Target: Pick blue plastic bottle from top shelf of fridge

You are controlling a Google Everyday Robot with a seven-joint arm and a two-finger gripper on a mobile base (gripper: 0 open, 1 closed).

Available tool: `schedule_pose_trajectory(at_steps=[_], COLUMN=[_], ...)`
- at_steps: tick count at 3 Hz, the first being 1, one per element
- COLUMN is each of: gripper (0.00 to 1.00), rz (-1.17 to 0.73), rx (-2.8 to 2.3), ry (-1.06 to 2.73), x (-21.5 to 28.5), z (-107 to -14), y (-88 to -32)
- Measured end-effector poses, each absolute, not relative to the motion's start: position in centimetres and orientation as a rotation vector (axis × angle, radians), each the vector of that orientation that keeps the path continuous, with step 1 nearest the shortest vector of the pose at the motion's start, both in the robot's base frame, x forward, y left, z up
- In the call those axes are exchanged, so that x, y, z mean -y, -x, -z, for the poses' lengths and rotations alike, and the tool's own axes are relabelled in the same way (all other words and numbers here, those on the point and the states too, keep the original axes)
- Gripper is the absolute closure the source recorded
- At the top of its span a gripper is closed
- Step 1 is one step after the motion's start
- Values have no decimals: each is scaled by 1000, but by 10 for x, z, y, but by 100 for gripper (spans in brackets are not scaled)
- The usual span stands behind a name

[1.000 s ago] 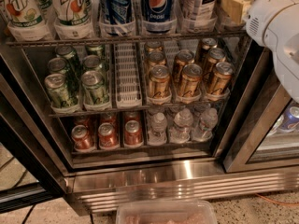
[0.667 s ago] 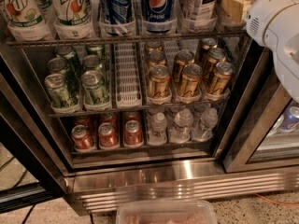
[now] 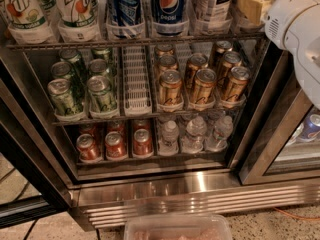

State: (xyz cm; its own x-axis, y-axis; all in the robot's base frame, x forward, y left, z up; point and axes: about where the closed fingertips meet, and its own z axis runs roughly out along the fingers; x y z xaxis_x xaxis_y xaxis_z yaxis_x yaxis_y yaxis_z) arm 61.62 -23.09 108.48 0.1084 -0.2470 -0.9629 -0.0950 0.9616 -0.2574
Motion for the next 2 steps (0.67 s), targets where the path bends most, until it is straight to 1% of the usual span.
schedule_pose_trajectory(at_steps=[2], gripper=[100], rz=[100], rx=[-1455], ry=[299], x=[224], z=[-1092], y=[-613])
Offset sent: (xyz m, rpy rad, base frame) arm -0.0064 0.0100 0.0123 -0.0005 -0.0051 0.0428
